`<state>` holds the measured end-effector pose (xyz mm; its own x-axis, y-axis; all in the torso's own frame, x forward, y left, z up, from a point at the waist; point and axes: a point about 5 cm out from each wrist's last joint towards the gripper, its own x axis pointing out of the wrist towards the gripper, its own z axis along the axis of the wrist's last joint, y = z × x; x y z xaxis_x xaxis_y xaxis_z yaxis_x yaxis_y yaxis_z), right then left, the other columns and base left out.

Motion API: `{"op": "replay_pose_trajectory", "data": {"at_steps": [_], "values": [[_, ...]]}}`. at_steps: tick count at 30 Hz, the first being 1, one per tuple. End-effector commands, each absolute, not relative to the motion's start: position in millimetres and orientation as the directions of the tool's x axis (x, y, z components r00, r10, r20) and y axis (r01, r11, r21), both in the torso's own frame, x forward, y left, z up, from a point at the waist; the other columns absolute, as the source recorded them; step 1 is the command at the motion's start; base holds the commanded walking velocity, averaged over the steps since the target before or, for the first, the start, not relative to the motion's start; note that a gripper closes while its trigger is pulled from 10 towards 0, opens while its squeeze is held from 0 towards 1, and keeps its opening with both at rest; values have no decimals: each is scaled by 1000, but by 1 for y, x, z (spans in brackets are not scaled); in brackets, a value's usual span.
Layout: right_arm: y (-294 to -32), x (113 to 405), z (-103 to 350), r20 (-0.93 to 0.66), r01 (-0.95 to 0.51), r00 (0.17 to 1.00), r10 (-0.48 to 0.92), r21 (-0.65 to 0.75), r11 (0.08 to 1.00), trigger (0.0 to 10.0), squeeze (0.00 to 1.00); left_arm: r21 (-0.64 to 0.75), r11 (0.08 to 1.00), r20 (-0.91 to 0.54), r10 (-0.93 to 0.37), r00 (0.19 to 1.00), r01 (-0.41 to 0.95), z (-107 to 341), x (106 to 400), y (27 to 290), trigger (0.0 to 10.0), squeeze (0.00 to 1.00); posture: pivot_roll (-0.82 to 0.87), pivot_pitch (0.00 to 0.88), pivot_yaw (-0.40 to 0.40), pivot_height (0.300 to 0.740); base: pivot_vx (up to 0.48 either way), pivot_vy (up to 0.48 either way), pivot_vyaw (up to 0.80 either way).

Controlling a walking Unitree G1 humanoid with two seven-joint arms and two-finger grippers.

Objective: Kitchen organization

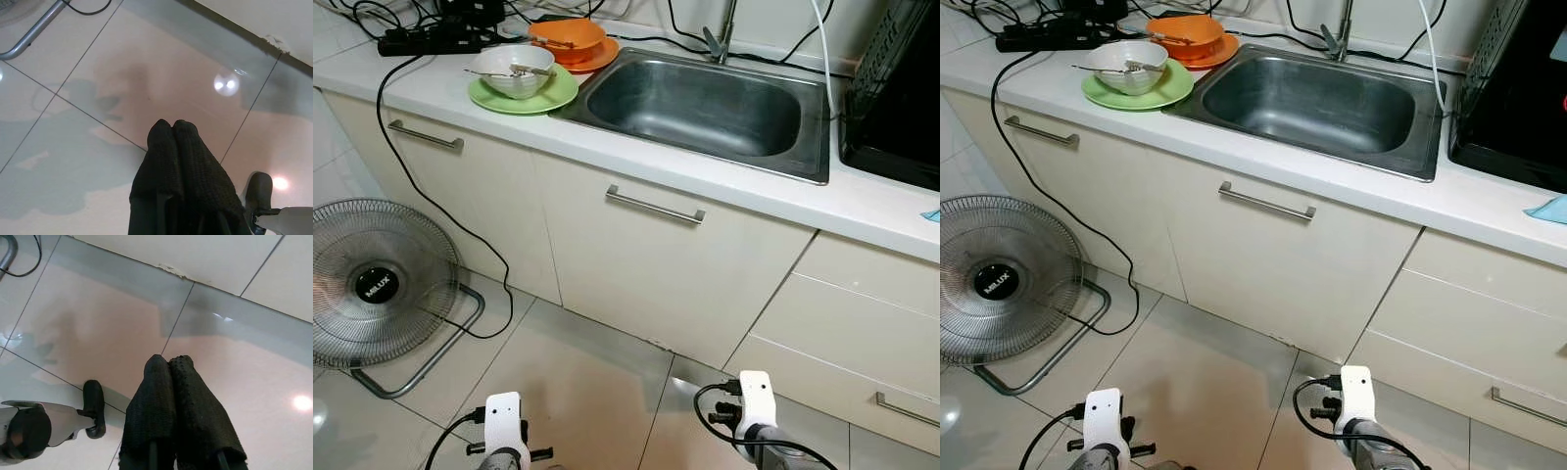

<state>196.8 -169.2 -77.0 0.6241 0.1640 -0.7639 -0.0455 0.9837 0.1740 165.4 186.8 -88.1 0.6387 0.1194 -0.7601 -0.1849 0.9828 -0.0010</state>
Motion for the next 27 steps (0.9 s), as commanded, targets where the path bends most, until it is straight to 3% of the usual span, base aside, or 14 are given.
{"op": "replay_pose_trajectory", "data": {"at_steps": [1, 27], "values": [[-168, 206, -72, -743, -65, 647, 174, 174, 983, 10000, 0, -4, 980, -758, 126, 640, -197, -88, 164, 187, 10000, 0, -6, 30, -16, 740, 0, 0, 0], [-168, 208, -71, -747, -72, 643, 167, 159, 985, 10000, 0, 4, 979, -759, 137, 636, -206, -88, 163, 191, 10000, 0, -9, 45, -9, 740, 0, 0, 0]]}}
